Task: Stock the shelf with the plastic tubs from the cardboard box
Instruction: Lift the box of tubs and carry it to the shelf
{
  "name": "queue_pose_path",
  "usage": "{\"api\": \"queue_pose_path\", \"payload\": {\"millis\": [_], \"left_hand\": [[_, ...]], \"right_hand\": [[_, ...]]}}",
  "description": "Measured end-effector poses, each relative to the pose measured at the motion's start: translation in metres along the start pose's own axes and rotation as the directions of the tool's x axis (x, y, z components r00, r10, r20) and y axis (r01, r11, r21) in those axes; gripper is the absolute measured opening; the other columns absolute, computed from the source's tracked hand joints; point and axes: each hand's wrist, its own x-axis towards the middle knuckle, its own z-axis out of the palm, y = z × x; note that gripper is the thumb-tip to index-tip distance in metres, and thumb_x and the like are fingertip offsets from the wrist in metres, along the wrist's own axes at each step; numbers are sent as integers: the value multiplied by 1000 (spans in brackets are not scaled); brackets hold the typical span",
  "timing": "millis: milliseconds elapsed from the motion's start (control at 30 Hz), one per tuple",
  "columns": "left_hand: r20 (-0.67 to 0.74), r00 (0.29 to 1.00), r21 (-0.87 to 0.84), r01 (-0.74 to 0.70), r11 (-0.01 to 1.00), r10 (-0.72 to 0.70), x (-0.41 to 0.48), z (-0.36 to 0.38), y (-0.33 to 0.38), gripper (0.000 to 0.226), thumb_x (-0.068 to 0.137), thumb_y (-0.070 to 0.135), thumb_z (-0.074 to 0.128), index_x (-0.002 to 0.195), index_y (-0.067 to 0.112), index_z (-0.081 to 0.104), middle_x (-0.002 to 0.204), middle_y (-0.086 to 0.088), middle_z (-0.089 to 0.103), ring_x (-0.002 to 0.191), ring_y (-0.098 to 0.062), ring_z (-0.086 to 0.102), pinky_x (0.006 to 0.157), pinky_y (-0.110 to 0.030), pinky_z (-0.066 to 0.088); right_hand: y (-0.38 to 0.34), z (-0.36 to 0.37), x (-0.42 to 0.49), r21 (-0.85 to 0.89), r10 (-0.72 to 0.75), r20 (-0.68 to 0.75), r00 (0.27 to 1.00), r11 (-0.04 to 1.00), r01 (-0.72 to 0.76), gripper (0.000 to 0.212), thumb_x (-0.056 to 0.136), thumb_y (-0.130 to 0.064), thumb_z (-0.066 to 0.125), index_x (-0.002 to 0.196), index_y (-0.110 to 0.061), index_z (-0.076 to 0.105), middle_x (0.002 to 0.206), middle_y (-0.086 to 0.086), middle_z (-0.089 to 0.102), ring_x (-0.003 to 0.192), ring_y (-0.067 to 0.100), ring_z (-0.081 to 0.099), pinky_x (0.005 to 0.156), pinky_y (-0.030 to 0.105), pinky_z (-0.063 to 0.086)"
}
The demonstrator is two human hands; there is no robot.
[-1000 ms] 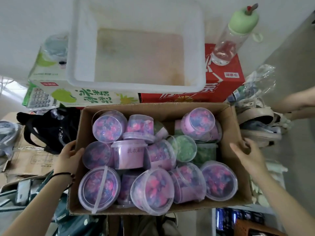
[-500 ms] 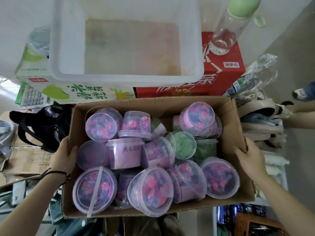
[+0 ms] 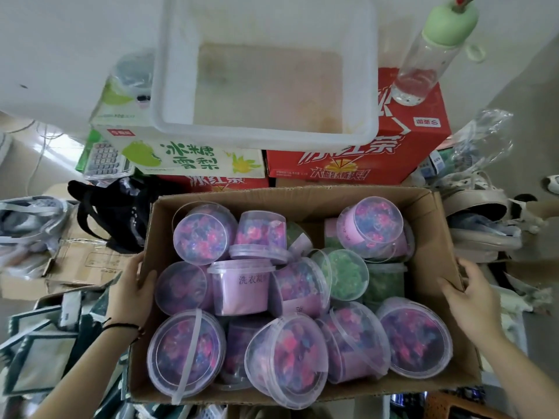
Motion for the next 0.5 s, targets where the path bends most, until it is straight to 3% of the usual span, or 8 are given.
{"api": "queue_pose_path", "payload": {"millis": [67, 200, 367, 500], "left_hand": [[-11, 1000, -27, -4, 1000, 4, -11, -8, 1, 35, 91, 0, 57, 125, 3, 53, 110, -23, 64, 99, -39, 60, 79, -37, 40], [-23, 1000, -31, 12, 999, -13, -29, -28, 1, 36, 90, 1, 58, 125, 7, 53, 110, -22, 64, 100, -41, 61, 84, -45, 44], [-33, 997, -80, 62, 995, -65, -56, -56, 0, 40, 91, 3, 58, 130, 9, 49, 115, -24, 63, 105, -42, 61, 89, -50, 46], [-21, 998, -114, 61, 992, -64, -68, -80, 5, 41, 92, 3, 57, 132, 9, 48, 120, -23, 62, 110, -39, 59, 89, -44, 44]], "right_hand": [[-4, -8, -6, 3, -10, -1, 1000, 1000, 10, 47, 88, -8, 66, 132, -12, 51, 111, 15, 67, 88, 24, 59, 83, 41, 47], [-13, -26, -18, 17, -29, 7, 1000, 999, 29, 46, 88, -8, 65, 132, -11, 51, 112, 12, 66, 85, 18, 55, 78, 33, 41], [-22, -45, -38, 25, -31, -4, 1000, 999, 31, 48, 88, -10, 66, 133, -11, 50, 116, 14, 65, 98, 28, 60, 80, 34, 42], [-29, -55, -55, 38, -44, -13, 999, 998, 45, 46, 86, -5, 67, 130, -8, 53, 117, 17, 64, 106, 34, 60, 87, 40, 45]]}}
